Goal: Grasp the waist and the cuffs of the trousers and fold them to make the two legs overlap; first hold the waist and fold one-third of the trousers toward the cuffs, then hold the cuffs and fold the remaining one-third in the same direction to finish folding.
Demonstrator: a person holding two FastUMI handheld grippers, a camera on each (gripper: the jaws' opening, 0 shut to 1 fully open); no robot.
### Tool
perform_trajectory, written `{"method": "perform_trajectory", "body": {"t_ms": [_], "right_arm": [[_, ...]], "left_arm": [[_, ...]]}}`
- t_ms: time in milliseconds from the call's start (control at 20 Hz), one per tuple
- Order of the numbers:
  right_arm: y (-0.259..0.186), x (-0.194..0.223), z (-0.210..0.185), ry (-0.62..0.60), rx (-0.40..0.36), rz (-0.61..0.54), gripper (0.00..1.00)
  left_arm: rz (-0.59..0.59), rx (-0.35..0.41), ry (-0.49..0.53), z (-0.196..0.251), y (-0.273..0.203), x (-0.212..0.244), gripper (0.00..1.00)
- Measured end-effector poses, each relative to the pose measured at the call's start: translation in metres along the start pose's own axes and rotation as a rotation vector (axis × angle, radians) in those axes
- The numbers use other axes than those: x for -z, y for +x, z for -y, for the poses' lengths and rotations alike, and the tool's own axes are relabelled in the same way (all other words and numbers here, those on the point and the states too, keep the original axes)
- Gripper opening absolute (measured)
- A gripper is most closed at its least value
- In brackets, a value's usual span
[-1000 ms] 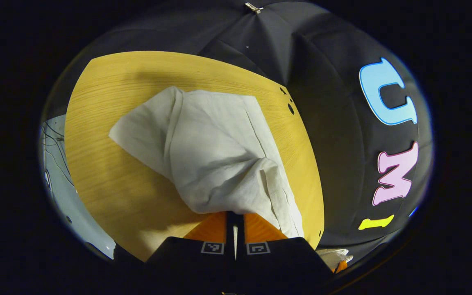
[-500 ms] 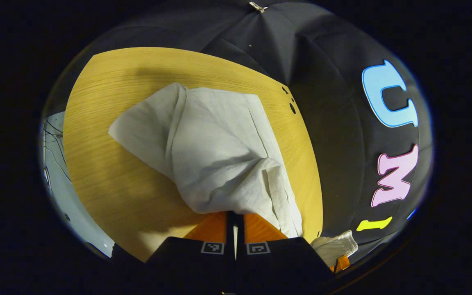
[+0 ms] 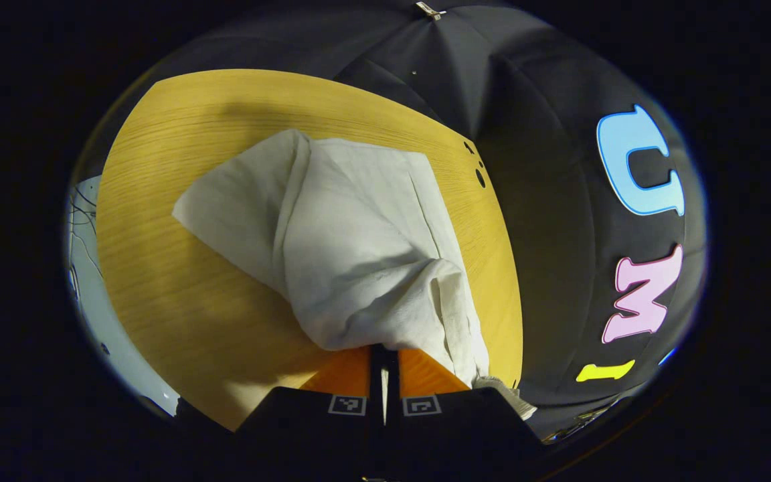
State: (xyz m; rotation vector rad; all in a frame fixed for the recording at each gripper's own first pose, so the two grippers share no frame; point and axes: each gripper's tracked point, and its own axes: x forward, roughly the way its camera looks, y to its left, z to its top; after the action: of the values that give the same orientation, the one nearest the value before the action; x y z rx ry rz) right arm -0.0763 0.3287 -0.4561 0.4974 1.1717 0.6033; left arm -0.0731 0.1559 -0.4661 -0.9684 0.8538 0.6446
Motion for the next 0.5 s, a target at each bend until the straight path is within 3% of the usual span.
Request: {"method": "perform_trajectory", "body": {"t_ms": [150,250,400,500], "right_arm": [[-0.001,0.025,-0.024,0.121,-0.103,-0.101,0.54],[-0.006,0.021,-0.024,0.183,-0.12,-0.084,0.6],[-0.006,0.002,0.023,0.208,0.026,-0.001,0.61],[-0.005,0.012,0.064,0.205,0.146,-0.033,0.61]], "left_arm": [[0.003,0.006,-0.024,0.0,0.001,0.0,0.05],[0.004,0.005,-0.034,0.002,0.003,0.001,0.05],[0.004,0.011,-0.043,0.006,0.006,0.0,0.08],[0.013,0.02,-0.051,0.011,0.008,-0.005,0.1]]}}
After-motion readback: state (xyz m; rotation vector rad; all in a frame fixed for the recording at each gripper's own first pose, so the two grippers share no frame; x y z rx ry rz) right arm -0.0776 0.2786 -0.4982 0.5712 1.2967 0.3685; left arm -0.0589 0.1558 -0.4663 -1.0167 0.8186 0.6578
